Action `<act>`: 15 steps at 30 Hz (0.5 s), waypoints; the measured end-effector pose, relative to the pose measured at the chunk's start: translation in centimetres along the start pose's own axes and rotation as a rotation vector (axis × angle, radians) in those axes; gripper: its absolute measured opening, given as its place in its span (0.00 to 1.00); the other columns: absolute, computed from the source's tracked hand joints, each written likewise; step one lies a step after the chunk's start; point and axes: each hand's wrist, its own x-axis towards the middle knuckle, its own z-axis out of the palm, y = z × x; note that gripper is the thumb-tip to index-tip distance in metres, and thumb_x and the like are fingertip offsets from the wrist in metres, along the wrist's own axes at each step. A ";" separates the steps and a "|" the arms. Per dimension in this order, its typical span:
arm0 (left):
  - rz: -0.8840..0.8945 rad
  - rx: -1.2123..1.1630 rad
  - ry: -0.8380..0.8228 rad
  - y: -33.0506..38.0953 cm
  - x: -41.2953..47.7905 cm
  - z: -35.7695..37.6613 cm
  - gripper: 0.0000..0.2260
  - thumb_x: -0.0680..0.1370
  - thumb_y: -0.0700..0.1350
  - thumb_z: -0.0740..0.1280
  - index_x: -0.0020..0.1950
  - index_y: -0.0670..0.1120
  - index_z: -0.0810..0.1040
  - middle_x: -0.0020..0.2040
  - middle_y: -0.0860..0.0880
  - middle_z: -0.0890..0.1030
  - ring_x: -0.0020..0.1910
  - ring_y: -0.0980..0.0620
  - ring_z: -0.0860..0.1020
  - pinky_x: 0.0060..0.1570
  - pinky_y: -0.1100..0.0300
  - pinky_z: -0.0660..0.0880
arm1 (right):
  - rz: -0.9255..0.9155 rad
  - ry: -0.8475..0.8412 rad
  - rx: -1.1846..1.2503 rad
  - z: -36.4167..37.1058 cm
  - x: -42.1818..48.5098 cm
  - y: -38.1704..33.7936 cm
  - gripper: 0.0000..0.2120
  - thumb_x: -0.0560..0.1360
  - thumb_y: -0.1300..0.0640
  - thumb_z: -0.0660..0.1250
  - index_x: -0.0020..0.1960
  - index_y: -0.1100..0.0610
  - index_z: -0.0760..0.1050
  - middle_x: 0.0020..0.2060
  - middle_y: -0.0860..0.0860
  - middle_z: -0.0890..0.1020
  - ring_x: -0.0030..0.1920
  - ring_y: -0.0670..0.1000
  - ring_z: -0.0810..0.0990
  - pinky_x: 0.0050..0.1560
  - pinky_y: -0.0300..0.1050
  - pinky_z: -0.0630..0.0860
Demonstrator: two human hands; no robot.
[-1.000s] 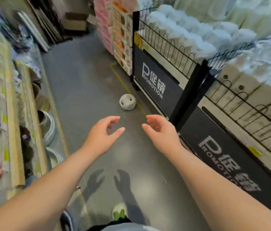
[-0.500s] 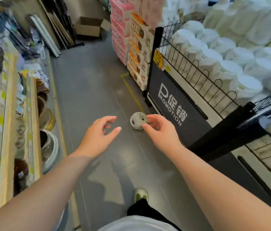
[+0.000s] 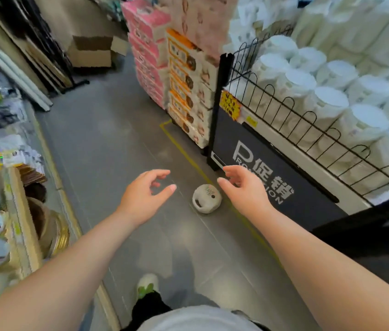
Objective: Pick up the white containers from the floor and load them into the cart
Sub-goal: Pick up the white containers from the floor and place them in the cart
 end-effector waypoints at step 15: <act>0.198 0.186 -0.450 0.7 21.8 0.7 0.17 0.76 0.51 0.69 0.64 0.54 0.75 0.59 0.55 0.77 0.53 0.57 0.77 0.53 0.63 0.70 | 0.368 0.359 0.203 4.2 10.3 1.2 0.16 0.74 0.50 0.68 0.61 0.49 0.74 0.52 0.45 0.79 0.53 0.46 0.77 0.55 0.42 0.73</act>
